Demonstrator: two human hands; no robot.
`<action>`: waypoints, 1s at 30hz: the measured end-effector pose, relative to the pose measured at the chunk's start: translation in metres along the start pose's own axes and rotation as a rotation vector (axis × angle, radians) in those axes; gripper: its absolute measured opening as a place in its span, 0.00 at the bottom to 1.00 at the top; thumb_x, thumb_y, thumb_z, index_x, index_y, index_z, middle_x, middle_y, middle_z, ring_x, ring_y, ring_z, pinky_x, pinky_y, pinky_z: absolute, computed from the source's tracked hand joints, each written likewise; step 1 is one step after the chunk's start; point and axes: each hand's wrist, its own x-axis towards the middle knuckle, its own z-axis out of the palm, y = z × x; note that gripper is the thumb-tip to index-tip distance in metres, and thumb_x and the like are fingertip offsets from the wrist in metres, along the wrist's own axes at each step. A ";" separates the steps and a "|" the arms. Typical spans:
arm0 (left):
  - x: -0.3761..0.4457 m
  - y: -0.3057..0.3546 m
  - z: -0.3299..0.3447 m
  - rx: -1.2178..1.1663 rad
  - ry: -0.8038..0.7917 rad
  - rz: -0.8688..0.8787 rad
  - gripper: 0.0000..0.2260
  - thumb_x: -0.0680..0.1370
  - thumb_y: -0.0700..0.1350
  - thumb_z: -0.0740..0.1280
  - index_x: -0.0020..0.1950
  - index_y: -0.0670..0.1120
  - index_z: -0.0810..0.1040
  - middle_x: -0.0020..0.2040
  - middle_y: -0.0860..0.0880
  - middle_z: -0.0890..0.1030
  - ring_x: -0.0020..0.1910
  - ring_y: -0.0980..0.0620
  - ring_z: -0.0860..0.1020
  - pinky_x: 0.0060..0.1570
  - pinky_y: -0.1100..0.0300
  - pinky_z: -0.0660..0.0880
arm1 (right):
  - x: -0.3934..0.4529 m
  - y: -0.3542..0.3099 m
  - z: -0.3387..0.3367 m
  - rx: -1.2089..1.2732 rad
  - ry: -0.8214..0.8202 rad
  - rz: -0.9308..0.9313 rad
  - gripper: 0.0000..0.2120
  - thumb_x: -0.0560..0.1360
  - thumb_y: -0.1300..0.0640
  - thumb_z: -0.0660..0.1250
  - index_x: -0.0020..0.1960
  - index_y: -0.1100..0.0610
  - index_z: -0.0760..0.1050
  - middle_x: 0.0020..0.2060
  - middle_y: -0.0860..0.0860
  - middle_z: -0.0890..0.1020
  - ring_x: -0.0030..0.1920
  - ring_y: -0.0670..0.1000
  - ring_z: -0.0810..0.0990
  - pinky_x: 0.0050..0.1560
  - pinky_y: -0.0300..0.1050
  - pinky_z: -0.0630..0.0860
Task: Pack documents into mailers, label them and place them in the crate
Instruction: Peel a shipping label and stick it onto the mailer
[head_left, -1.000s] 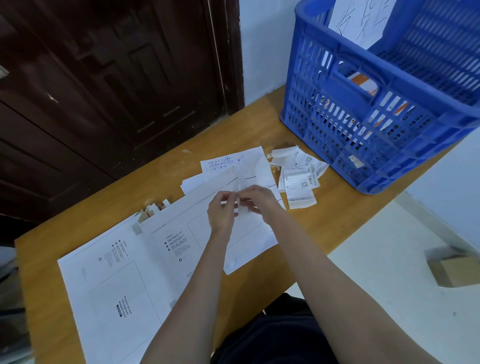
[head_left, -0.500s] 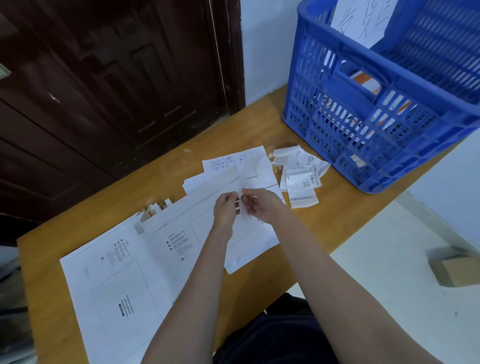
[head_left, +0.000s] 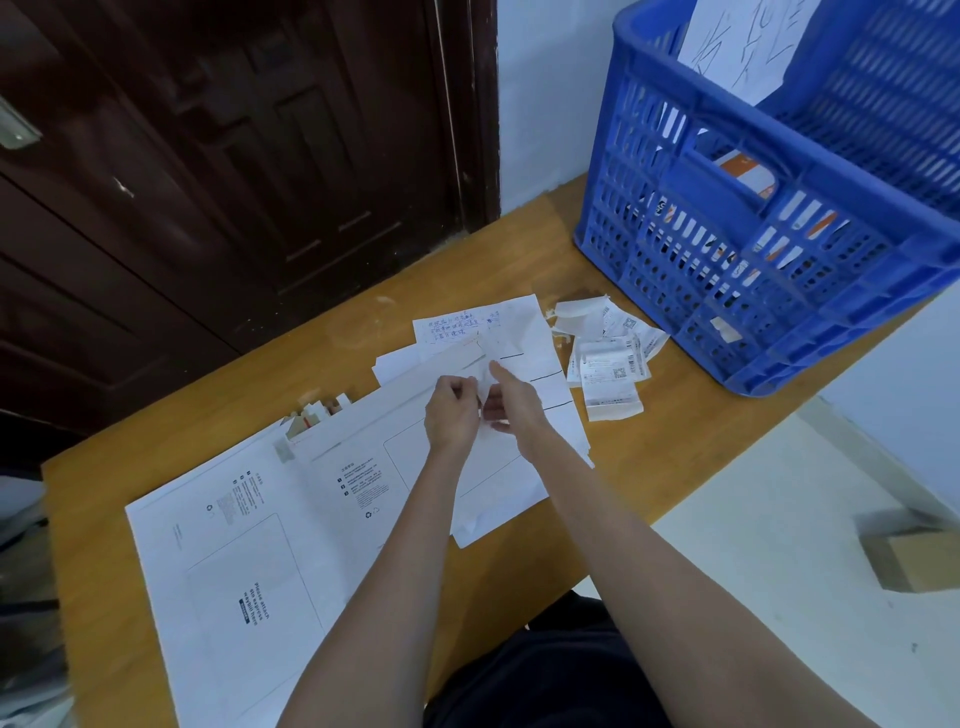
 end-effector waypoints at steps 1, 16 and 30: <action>0.001 0.001 -0.001 -0.029 -0.003 -0.005 0.06 0.80 0.46 0.60 0.49 0.44 0.73 0.44 0.49 0.79 0.49 0.45 0.80 0.53 0.46 0.77 | 0.002 0.003 0.004 -0.070 0.032 -0.064 0.19 0.79 0.51 0.59 0.33 0.57 0.70 0.29 0.51 0.75 0.32 0.50 0.73 0.38 0.42 0.72; -0.003 0.010 0.001 -0.081 0.128 0.025 0.17 0.82 0.49 0.56 0.38 0.42 0.74 0.40 0.43 0.80 0.45 0.43 0.79 0.41 0.56 0.71 | -0.002 0.002 0.021 -0.266 0.053 -0.277 0.18 0.81 0.50 0.56 0.40 0.61 0.72 0.34 0.52 0.77 0.39 0.50 0.76 0.43 0.47 0.73; -0.011 0.011 -0.002 -0.428 0.033 -0.066 0.16 0.82 0.47 0.58 0.37 0.42 0.74 0.29 0.49 0.75 0.31 0.52 0.73 0.35 0.58 0.72 | -0.006 -0.003 0.017 -0.140 0.023 -0.271 0.16 0.80 0.55 0.57 0.35 0.58 0.67 0.28 0.51 0.72 0.31 0.48 0.71 0.35 0.40 0.68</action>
